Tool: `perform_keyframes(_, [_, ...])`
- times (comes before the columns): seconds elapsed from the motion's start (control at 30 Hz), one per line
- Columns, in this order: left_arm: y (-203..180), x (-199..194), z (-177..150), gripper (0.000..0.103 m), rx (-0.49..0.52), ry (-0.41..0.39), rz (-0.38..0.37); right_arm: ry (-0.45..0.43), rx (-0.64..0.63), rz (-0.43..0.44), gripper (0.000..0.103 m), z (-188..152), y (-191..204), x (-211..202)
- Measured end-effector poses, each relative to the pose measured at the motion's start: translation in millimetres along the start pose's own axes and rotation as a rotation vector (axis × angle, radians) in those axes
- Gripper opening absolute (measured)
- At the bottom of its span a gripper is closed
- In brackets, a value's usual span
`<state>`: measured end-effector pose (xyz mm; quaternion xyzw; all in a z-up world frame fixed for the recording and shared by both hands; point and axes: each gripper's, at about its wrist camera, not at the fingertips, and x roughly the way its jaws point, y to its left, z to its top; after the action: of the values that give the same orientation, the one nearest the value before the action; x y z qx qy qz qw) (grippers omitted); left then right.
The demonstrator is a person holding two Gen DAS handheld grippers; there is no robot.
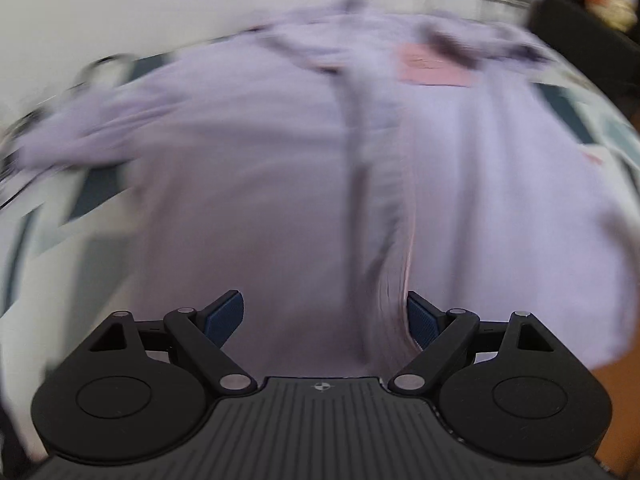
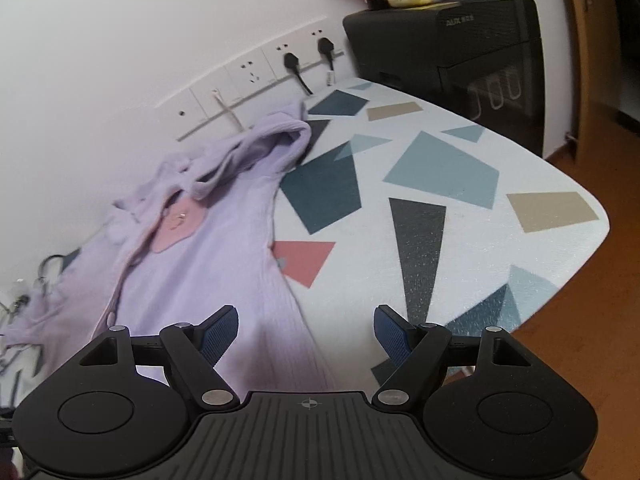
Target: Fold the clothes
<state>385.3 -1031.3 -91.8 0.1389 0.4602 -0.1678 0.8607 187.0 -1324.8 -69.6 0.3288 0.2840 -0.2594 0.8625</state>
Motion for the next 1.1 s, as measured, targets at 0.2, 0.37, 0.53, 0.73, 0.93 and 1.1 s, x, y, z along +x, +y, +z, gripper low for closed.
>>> perform_keyframes(0.2, [-7,-13,-16,0.087,-0.128,0.001,-0.009,0.021,0.009,0.063,0.072,-27,-19,-19])
perform_keyframes(0.37, [-27,-14,-34,0.048,-0.135,0.059,-0.120,0.019,-0.162,-0.007,0.074,-68,-15,-32])
perform_keyframes(0.53, [-20,-28,-31,0.012,-0.224,0.065,-0.206,-0.014,-0.391,-0.084,0.081,-110,0,-39])
perform_keyframes(0.73, [-7,-54,1,0.011,-0.314,0.057,-0.332,-0.078,-0.561,-0.100,0.102,-160,38,-23])
perform_keyframes(0.93, [-8,-84,29,0.011,-0.328,0.000,-0.444,-0.156,-0.574,-0.189,0.102,-170,62,-9])
perform_keyframes(1.1, [-10,-103,41,0.011,-0.315,-0.048,-0.532,-0.238,-0.578,-0.275,0.102,-172,79,-2])
